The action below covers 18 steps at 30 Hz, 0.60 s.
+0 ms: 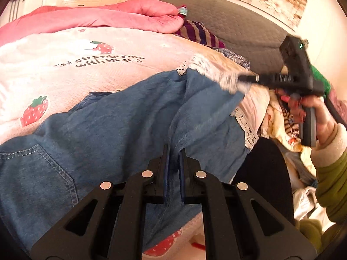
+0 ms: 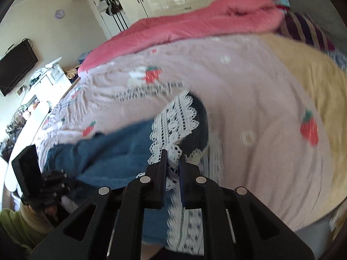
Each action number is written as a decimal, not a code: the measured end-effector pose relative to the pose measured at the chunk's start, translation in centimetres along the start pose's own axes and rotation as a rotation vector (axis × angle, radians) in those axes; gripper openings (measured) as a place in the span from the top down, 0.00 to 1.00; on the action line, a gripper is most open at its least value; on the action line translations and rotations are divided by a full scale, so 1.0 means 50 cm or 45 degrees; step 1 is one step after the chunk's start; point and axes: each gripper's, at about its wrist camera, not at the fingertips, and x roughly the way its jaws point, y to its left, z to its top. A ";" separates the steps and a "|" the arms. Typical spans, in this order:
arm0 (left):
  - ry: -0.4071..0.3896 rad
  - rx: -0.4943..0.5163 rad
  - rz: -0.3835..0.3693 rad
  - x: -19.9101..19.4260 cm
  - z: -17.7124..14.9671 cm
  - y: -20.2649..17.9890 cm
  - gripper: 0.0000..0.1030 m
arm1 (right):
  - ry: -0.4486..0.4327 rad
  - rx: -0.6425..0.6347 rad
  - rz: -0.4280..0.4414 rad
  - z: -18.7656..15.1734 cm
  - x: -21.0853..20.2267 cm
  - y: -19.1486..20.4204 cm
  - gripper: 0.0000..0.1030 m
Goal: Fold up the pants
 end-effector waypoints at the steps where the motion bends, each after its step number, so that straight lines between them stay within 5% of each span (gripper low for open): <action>1: 0.004 0.013 0.002 0.001 -0.003 -0.004 0.98 | 0.022 0.026 0.030 -0.024 0.003 -0.013 0.88; 11: 0.047 0.055 0.048 0.009 -0.017 -0.035 0.94 | 0.002 0.069 0.143 -0.071 -0.022 -0.036 0.74; 14: 0.061 0.094 0.082 0.009 -0.020 -0.047 0.94 | -0.006 0.054 0.131 -0.074 -0.032 -0.044 0.91; 18: 0.077 0.144 0.126 -0.002 -0.022 -0.059 0.99 | -0.033 0.038 0.131 -0.087 -0.065 -0.052 0.91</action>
